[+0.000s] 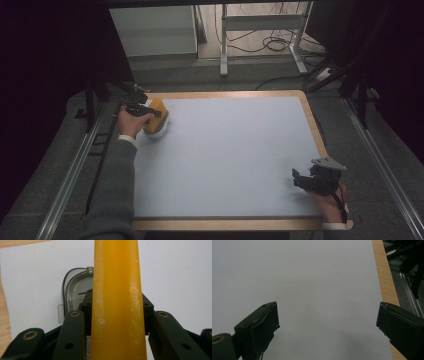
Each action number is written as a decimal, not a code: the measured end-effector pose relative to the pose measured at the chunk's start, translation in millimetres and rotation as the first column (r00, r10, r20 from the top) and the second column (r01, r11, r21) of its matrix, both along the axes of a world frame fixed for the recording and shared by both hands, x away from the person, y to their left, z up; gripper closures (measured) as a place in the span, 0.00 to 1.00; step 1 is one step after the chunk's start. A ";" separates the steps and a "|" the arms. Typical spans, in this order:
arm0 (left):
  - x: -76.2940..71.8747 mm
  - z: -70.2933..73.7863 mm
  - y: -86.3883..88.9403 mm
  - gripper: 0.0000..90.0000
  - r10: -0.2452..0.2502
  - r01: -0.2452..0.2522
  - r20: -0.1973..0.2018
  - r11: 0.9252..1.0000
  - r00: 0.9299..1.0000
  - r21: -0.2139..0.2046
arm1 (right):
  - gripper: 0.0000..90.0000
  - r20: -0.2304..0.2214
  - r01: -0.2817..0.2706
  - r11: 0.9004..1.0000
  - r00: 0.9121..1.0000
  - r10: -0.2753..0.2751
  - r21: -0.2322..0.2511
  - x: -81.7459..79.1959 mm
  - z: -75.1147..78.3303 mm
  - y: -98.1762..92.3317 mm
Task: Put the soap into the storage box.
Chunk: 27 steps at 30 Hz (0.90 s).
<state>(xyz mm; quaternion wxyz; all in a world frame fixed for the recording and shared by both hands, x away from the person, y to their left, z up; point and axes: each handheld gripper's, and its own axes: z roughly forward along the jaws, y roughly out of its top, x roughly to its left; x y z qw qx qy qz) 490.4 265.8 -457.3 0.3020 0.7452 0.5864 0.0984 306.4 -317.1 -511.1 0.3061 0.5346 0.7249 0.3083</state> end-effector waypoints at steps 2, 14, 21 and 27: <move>0.8 -3.6 0.6 0.68 0.011 -0.011 -0.002 1.000 1.000 -0.012 | 0.05 -0.002 0.001 1.000 1.000 -0.001 0.000 0.1 -0.4 0.2; 2.3 -12.4 2.3 0.68 0.056 -0.056 -0.003 0.998 0.998 -0.005 | 0.05 0.007 0.002 1.000 1.000 -0.002 -0.003 -0.1 -0.3 0.8; 2.1 -10.8 0.5 0.54 0.038 -0.038 0.005 0.999 0.999 -0.004 | 0.05 0.003 0.000 1.000 1.000 0.000 -0.004 -0.1 -0.5 0.9; -3.5 -6.0 0.4 0.41 0.048 -0.049 0.023 0.998 0.999 0.040 | 0.05 0.010 0.001 1.000 1.000 -0.001 -0.006 -1.0 0.6 1.8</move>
